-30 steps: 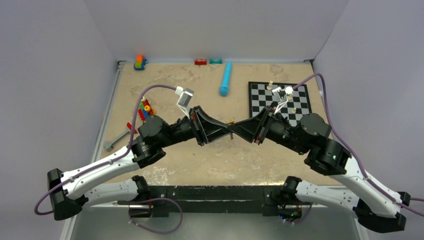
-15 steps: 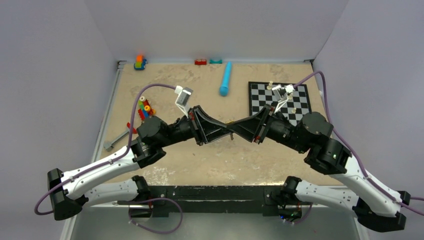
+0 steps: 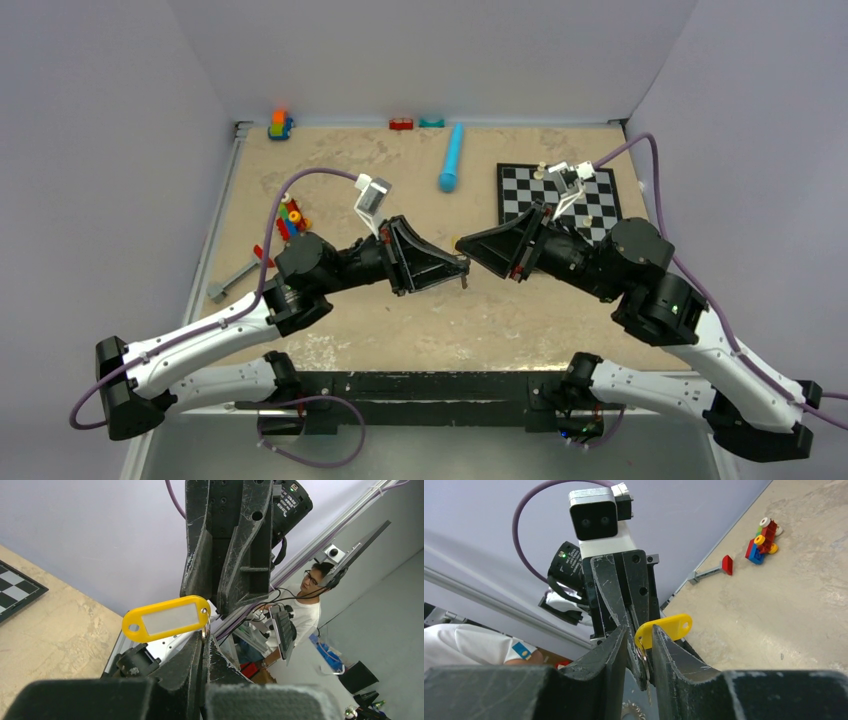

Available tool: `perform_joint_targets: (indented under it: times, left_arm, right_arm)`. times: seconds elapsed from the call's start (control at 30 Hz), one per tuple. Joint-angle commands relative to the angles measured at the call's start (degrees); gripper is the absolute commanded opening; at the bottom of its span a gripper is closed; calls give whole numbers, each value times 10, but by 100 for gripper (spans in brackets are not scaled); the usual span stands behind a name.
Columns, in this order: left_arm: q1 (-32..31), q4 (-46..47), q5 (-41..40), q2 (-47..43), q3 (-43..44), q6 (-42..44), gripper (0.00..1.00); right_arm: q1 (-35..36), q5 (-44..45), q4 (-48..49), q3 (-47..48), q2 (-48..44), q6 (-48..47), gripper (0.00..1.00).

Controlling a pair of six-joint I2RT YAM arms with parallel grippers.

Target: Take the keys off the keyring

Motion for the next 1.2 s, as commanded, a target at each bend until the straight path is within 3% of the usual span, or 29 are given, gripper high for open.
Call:
perform_joint_targets:
  times: [0.0, 0.83, 1.17]
  left_arm:
    - [-3, 19, 8, -12, 0, -7, 0]
    - [-2, 19, 6, -15, 12, -14, 0]
    - [-2, 19, 7, -16, 12, -15, 0]
  right_arm:
    - [-3, -8, 10, 15, 0, -8, 29]
    - [-3, -39, 18, -4, 2, -2, 23]
    - [-3, -29, 13, 1, 0, -3, 14]
